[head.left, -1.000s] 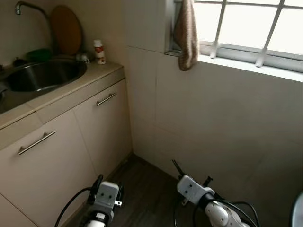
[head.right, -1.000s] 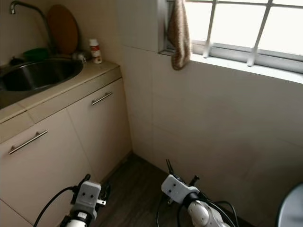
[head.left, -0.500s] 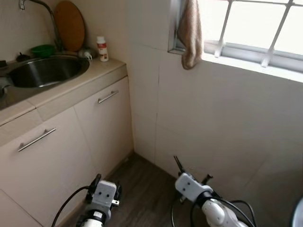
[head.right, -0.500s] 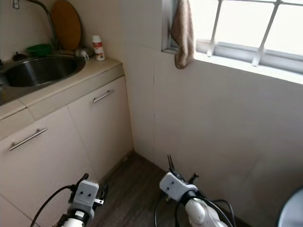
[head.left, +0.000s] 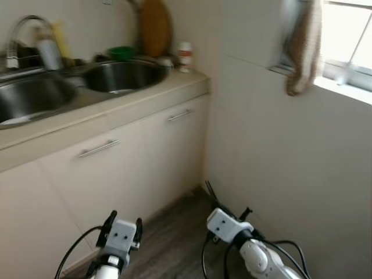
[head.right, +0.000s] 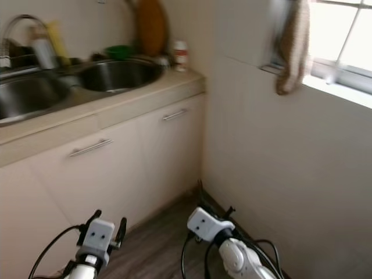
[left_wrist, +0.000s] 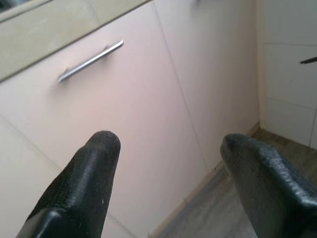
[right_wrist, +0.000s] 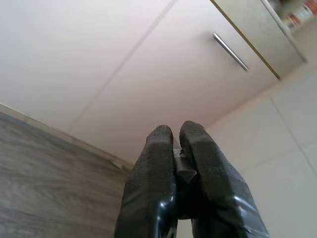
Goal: Kitchen organization
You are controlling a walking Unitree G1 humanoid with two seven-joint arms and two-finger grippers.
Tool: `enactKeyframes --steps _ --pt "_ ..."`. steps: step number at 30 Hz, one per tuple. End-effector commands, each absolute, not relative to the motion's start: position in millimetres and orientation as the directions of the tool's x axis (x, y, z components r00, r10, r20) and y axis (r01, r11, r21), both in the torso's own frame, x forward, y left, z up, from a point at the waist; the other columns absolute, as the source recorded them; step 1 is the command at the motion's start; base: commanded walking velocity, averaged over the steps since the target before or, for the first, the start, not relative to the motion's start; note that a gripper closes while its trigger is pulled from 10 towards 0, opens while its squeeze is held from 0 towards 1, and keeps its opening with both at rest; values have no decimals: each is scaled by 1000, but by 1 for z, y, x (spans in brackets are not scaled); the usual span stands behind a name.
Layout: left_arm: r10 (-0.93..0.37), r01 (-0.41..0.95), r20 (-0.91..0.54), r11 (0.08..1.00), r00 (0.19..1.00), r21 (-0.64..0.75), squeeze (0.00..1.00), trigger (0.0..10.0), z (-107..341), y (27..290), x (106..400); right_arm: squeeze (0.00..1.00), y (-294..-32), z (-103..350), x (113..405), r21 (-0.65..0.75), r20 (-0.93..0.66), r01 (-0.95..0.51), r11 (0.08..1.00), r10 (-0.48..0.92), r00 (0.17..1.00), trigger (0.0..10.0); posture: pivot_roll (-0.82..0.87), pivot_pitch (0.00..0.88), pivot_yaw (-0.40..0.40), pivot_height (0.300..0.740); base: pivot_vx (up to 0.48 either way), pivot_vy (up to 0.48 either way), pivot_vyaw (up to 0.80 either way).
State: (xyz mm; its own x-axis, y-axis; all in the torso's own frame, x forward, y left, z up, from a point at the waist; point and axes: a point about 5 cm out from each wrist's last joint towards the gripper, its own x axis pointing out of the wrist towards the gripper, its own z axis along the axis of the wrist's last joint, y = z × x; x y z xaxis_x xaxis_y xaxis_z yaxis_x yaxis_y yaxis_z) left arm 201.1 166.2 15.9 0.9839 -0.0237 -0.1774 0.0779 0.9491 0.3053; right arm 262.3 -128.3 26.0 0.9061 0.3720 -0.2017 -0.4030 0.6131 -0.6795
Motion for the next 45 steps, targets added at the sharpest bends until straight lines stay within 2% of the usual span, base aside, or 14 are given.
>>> enactKeyframes --steps 1,8,19,25,28,30,37,40,45 --pt "-40 90 -168 950 985 301 0 10000 18 165 202 0 -130 28 263 -660 -187 -391 641 364 912 10000 -23 0 4 740 0 0 0" --pt "-44 91 -163 953 986 290 0 10000 19 165 202 0 -130 28 264 -657 -190 -392 644 361 913 10000 -21 0 4 740 0 0 0" --pt "-46 85 -143 954 989 286 0 10000 21 164 203 0 -132 28 266 -659 -184 -380 649 350 918 10000 -19 0 0 740 330 0 0" --pt "-51 90 -141 955 989 282 0 10000 21 163 203 0 -137 32 269 -681 -155 -319 659 296 942 10000 -16 0 -2 740 348 0 0" --pt "-60 95 -127 951 990 293 0 10000 23 162 203 0 -150 58 280 -748 60 -76 659 182 982 10000 -12 0 -5 740 279 0 0" --pt "-67 96 -103 946 992 310 0 10000 27 162 204 0 -152 83 283 -745 235 56 664 184 955 10000 -15 0 -4 740 349 0 0" --pt "-66 66 -12 936 998 345 0 10000 47 166 214 0 -134 117 283 -708 368 59 703 297 881 10000 -15 0 -4 740 349 0 0" --pt "-45 10 91 936 995 352 0 10000 74 172 229 0 -110 157 287 -644 475 26 764 373 797 10000 -17 0 0 740 312 0 0" --pt "-32 -42 204 937 979 347 0 10000 106 173 242 0 -92 193 287 -586 557 -12 810 413 721 10000 -18 0 3 740 348 0 0"
